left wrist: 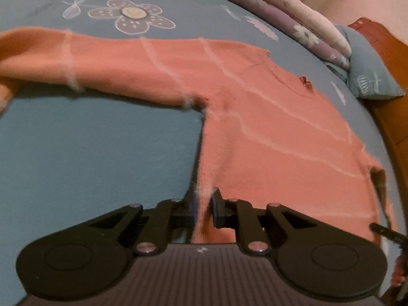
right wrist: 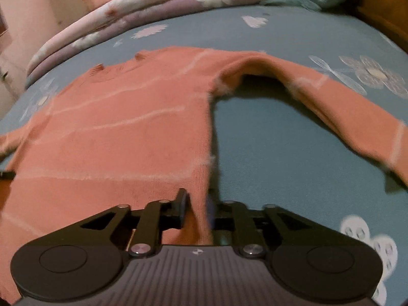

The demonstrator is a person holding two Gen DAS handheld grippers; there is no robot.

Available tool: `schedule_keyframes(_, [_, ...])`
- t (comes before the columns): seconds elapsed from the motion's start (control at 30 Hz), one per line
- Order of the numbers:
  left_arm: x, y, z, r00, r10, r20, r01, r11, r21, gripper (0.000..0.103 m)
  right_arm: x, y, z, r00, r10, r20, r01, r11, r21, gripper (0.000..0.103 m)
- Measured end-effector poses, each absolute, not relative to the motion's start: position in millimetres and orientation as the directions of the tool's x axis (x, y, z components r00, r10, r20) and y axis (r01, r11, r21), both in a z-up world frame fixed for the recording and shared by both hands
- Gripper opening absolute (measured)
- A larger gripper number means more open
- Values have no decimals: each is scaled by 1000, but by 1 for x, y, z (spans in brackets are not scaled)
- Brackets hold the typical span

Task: Fold clothes
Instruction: 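Grasp the ribbed hem with both grippers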

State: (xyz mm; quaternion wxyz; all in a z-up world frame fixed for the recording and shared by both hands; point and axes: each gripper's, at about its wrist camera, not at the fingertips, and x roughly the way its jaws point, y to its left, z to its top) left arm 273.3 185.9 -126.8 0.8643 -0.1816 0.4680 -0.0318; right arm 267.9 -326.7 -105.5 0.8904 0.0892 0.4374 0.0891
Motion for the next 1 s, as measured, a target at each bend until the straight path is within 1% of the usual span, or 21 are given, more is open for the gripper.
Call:
schedule_keyframes(0.03, [268,182,-122,567,-191,-801,-111,946,-304,27,262,-328,-100,609,228,-759,-73,970,233,26])
schedule_keyframes(0.1, [256,178,-110,584,-131,-801,-93,970,-227,29,244,-325,-86,630,235,-740,-103,970,220,36])
schedule_keyframes(0.13, [248,175,-103,595,-104,-797,-81,979,-188,29,233,-320,-81,632,256,-732,-139,966,218,43])
schedule_keyframes(0.17, [238,171,-95,614,-86,-785,-55,987,-151,29,222,-315,-75,632,277,-723,-175,961,215,46])
schedule_keyframes(0.23, [219,160,-80,651,-69,-756,8,996,-84,34,199,-305,-65,627,325,-708,-250,945,211,47])
schedule_keyframes(0.3, [196,142,-71,680,-106,-726,125,992,-27,47,178,-288,-61,584,403,-705,-349,908,230,47])
schedule_keyframes(0.4, [156,94,-61,685,-192,-703,359,929,96,51,152,-255,-63,512,471,-718,-476,852,219,47])
schedule_keyframes(0.5, [112,42,-64,680,-256,-687,553,794,251,52,131,-230,-67,492,473,-731,-529,829,181,47])
schedule_keyframes(0.57, [85,16,-74,672,-270,-689,637,685,353,52,122,-224,-68,484,494,-722,-529,823,209,48])
schedule_keyframes(0.63, [66,-4,-87,668,-254,-700,684,580,442,52,116,-222,-67,481,510,-713,-517,822,239,51])
schedule_keyframes(0.73, [50,-21,-106,662,-218,-717,718,457,524,54,111,-221,-66,481,514,-710,-513,822,247,53])
schedule_keyframes(0.8, [46,-23,-114,673,-189,-715,715,413,564,54,108,-222,-65,482,514,-709,-513,822,247,54])
schedule_keyframes(0.87, [45,-24,-119,677,-168,-716,714,387,584,54,106,-222,-64,483,514,-709,-514,822,246,56])
schedule_keyframes(0.97, [48,-22,-123,661,-155,-734,727,375,575,54,102,-222,-63,485,514,-708,-514,822,245,58])
schedule_keyframes(1.0, [48,-22,-125,659,-154,-736,730,368,576,56,101,-223,-62,485,514,-708,-514,822,244,58])
